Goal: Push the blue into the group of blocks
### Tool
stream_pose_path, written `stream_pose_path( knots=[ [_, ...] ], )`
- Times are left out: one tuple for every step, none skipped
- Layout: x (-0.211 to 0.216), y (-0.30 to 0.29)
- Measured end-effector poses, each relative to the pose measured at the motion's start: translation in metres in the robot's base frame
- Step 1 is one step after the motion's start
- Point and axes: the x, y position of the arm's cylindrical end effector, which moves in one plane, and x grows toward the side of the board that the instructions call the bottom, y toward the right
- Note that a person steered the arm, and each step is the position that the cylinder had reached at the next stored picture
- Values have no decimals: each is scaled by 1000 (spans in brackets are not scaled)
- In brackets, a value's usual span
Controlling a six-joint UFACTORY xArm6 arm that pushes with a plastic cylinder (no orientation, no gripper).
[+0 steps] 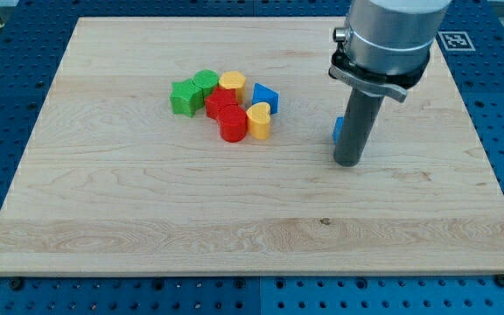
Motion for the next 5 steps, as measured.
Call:
stream_pose_path(
  knots=[
    [-15,0],
    [-33,-3],
    [-53,-18],
    [-74,-20],
    [-91,10]
  ],
)
